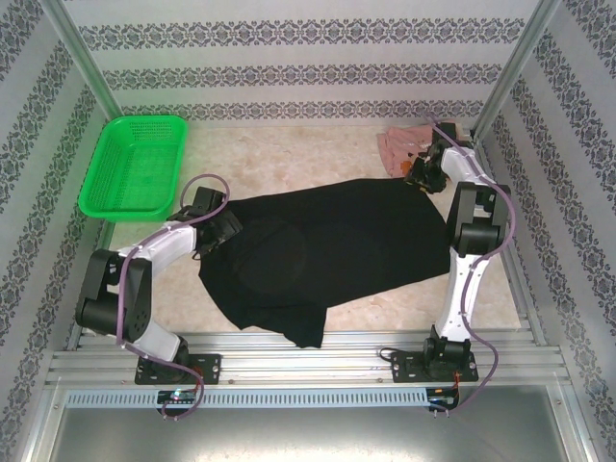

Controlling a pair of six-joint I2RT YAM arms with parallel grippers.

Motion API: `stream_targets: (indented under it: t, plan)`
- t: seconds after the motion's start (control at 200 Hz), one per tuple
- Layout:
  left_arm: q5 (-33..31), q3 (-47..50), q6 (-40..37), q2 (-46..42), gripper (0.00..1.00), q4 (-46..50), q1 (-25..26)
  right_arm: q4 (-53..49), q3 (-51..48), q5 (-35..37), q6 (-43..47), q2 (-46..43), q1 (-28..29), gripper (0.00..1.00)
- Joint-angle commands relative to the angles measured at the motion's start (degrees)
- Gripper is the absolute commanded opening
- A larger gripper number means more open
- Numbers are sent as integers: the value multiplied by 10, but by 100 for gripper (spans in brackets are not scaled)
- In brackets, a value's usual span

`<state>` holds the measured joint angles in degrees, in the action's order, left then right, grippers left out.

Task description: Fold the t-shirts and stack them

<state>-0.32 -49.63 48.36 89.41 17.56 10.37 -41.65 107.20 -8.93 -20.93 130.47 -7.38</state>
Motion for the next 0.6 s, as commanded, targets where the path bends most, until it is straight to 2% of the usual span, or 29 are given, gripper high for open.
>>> stream_targets:
  t: [0.0,0.13,0.225,0.33,0.48,0.54,0.58,0.6]
  plan:
    - [-24,2,24,26,82,-18,-10,-11,39,18,10,25,-1,38]
    - [-39,-30,21,69,81,3,-22,-16,88,29,-1,53,-1,15]
    - [-44,-58,2,100,80,14,-32,-10,120,20,-4,74,-1,6]
    - [-41,-83,-13,132,79,22,-44,-33,171,9,-3,104,0,1]
    - [-51,-108,-27,171,79,40,-58,-15,165,13,-5,98,0,0]
    - [-46,-112,-33,181,67,35,-65,-16,168,9,-5,95,-1,0]
    - [-45,-118,-37,187,65,34,-67,-22,172,3,-4,94,-1,0]
    - [-46,-124,-39,189,66,36,-68,-26,172,2,-4,93,-2,3]
